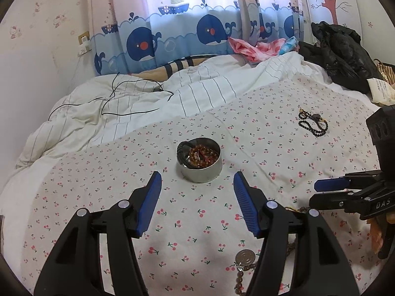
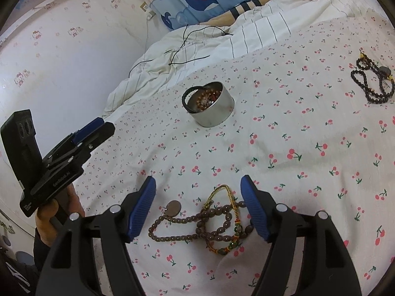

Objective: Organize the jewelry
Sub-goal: 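Move both grippers back to the remaining bead strands and chain, then grasp the coin chain with the left gripper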

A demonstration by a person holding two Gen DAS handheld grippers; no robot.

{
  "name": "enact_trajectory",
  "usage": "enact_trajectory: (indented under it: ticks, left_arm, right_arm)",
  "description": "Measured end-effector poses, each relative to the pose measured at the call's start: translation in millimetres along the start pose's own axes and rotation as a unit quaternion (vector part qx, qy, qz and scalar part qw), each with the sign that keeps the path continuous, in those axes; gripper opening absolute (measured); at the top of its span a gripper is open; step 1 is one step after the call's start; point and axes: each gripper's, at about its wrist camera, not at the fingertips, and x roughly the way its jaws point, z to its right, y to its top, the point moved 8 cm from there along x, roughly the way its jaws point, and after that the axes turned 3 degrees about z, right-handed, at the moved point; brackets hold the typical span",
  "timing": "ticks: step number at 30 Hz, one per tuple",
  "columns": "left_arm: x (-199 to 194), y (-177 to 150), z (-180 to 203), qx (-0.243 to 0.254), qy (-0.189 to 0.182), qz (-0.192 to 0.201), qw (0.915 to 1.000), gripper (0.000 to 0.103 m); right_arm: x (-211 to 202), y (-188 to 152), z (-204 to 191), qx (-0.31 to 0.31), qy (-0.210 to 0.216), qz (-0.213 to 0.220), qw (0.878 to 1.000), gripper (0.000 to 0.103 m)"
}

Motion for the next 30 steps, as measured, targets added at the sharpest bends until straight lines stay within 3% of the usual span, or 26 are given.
enact_trajectory:
  ticks: [6,8,10,12,19,23,25,30]
  left_arm:
    - [3,-6,2,-0.003,-0.011,-0.014,0.9998,0.059]
    - [8,-17,4,-0.023,-0.048,-0.040,0.9978,0.062]
    - [16,-35,4,-0.069,-0.100,-0.077,0.9896,0.066]
    - [25,-64,1,-0.121,-0.139,-0.120,0.9756,0.066]
    - [37,-141,14,-0.166,-0.180,-0.212,0.9462,0.066]
    - [41,-156,26,-0.132,-0.164,-0.224,0.9515,0.068]
    - [39,-156,34,-0.121,-0.177,-0.226,0.9502,0.075]
    - [30,-153,63,-0.050,-0.204,-0.223,0.9519,0.075]
  right_arm:
    - [3,-6,0,-0.020,-0.016,-0.016,1.000,0.075]
    - [2,-9,0,-0.038,-0.031,-0.023,0.999,0.075]
    - [-1,-15,4,-0.059,-0.061,-0.032,0.996,0.076]
    - [-5,-20,10,-0.064,-0.079,-0.037,0.994,0.077]
    - [-7,-37,24,-0.069,-0.102,-0.060,0.991,0.077]
    - [-2,-41,13,-0.122,-0.123,-0.061,0.983,0.077]
    - [2,-44,14,-0.127,-0.130,-0.067,0.981,0.077]
    - [7,-35,11,-0.142,-0.130,-0.037,0.981,0.077]
